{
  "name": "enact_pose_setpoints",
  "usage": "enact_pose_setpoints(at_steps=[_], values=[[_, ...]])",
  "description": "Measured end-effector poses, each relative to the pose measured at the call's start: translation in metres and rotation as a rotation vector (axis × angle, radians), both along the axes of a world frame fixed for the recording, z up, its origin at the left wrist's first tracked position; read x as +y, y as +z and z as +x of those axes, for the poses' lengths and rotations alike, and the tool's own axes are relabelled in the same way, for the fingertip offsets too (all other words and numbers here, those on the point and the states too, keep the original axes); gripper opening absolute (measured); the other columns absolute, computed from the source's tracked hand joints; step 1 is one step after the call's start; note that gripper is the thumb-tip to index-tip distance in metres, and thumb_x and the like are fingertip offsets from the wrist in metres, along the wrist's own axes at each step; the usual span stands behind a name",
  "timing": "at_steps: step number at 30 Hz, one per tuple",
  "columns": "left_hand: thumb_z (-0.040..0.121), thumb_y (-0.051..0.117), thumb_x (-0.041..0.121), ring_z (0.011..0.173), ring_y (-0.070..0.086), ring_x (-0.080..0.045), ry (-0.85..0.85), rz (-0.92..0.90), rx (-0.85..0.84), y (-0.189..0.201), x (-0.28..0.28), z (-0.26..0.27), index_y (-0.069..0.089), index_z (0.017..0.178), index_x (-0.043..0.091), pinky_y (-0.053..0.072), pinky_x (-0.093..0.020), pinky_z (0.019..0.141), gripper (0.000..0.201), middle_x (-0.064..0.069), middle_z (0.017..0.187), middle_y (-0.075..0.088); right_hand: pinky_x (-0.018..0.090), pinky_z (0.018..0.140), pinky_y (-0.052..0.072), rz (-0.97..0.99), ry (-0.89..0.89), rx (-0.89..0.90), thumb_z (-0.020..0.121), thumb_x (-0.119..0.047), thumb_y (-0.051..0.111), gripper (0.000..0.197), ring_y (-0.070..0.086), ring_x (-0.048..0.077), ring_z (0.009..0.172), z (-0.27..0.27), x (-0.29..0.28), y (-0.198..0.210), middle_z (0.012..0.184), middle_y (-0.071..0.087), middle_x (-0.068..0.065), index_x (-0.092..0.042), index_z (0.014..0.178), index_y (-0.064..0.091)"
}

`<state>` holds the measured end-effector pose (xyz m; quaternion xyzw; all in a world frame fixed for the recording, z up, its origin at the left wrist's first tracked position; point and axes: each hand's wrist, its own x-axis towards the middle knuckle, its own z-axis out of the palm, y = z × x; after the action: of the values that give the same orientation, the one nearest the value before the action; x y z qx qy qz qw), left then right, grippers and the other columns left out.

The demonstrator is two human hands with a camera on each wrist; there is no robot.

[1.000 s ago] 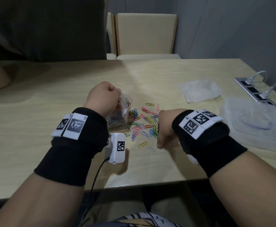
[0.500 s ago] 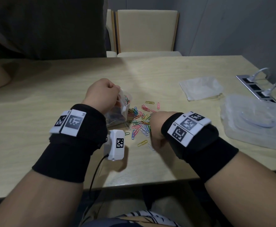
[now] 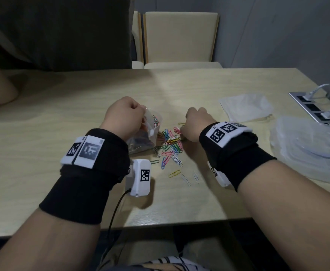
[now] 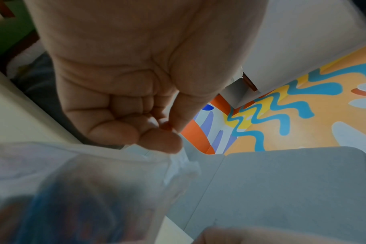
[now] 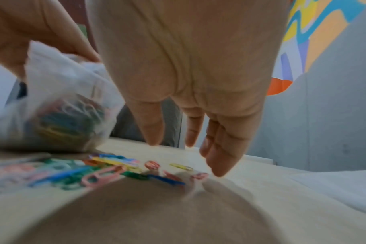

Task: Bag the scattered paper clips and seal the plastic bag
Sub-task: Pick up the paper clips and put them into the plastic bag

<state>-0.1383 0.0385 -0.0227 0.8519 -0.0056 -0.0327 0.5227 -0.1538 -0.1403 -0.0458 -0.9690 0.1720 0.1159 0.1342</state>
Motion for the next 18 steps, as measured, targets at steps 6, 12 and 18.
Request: enact_pose_setpoints(at_steps=[6, 12, 18], values=[[0.093, 0.053, 0.024, 0.080, 0.070, -0.037, 0.010, -0.004, -0.011, 0.003, 0.001, -0.003, 0.056, 0.072, 0.017, 0.059, -0.054, 0.079, 0.022, -0.010, 0.077, 0.068, 0.045, 0.103, 0.042, -0.013, 0.292, 0.162, 0.078, -0.069, 0.057, 0.087, 0.046, 0.034, 0.128, -0.002, 0.012, -0.007, 0.147, 0.037, 0.009, -0.025, 0.148, 0.029], [0.093, 0.054, 0.023, 0.082, 0.070, -0.037, 0.025, -0.012, -0.018, 0.005, -0.001, -0.004, 0.055, 0.071, 0.016, 0.059, -0.053, 0.080, 0.023, -0.007, 0.075, 0.066, 0.035, 0.080, 0.046, -0.172, 0.457, 0.099, 0.077, -0.056, 0.069, 0.064, 0.057, 0.032, 0.106, -0.015, 0.028, -0.009, 0.120, 0.051, 0.009, -0.020, 0.128, 0.055], [0.094, 0.053, 0.024, 0.084, 0.069, -0.036, 0.012, 0.008, -0.025, 0.004, -0.003, -0.005, 0.056, 0.073, 0.016, 0.058, -0.053, 0.082, 0.022, -0.008, 0.078, 0.067, 0.028, 0.070, 0.038, -0.251, 0.485, -0.041, 0.092, -0.014, 0.055, 0.016, 0.045, 0.024, 0.075, -0.014, 0.024, -0.011, 0.093, 0.056, 0.007, -0.010, 0.105, 0.065]])
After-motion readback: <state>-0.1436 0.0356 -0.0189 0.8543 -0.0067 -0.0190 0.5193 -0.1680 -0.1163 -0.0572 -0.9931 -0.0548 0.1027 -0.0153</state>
